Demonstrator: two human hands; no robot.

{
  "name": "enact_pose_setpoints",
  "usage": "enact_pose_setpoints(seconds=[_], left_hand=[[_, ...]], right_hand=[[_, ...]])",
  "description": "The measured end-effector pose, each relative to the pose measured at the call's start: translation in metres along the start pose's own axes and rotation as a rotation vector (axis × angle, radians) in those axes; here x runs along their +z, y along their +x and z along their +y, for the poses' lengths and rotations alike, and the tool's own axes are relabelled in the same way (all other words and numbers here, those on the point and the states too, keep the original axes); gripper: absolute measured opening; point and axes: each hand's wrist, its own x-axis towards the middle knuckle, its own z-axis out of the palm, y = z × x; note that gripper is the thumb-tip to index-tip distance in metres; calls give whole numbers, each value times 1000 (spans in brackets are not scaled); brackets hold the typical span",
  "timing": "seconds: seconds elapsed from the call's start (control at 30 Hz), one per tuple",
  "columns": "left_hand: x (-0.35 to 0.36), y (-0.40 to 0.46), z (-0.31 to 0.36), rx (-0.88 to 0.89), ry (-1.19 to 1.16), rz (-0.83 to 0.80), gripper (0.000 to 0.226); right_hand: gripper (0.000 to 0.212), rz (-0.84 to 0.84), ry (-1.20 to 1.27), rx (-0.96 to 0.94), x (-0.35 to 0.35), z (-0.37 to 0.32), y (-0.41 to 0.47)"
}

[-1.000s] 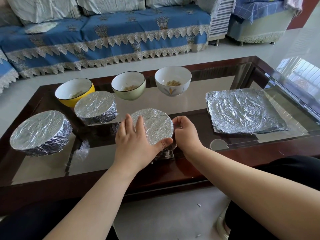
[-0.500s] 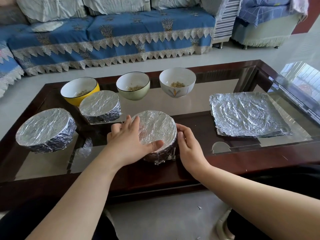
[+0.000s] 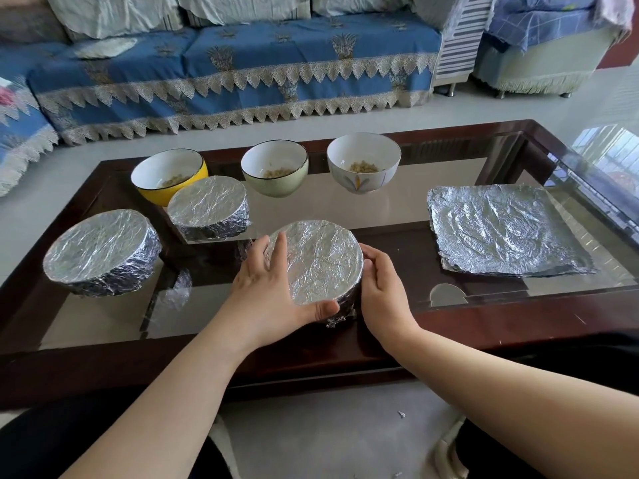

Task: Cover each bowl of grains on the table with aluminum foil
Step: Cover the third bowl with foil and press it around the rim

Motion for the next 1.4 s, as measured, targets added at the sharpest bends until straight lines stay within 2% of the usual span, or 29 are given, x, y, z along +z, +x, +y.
enact_pose_setpoints(seconds=[0.1, 0.37, 0.6, 0.8, 0.93, 1.07, 1.3, 1.4], left_hand=[[3, 0, 2, 3, -50, 46, 143], [8, 2, 2, 20, -80, 105, 144], [9, 2, 2, 19, -93, 116, 144], [10, 1, 2, 23, -119, 125, 143], [11, 1, 4, 21, -144, 138, 141], [13, 2, 3, 28, -161, 156, 144], [18, 5, 2, 30, -191, 196, 147], [20, 6, 1, 32, -211, 210, 149]], right_hand=[[20, 41, 33, 93, 3, -1, 0], [24, 103, 276, 345, 9, 4, 9], [22, 103, 424, 464, 8, 1, 15], [10, 108, 437, 507, 8, 0, 19], [18, 86, 396, 504, 9, -1, 24], [22, 81, 235, 484, 7, -1, 26], [13, 31, 93, 394, -2, -11, 27], [19, 45, 156, 403, -3, -11, 26]])
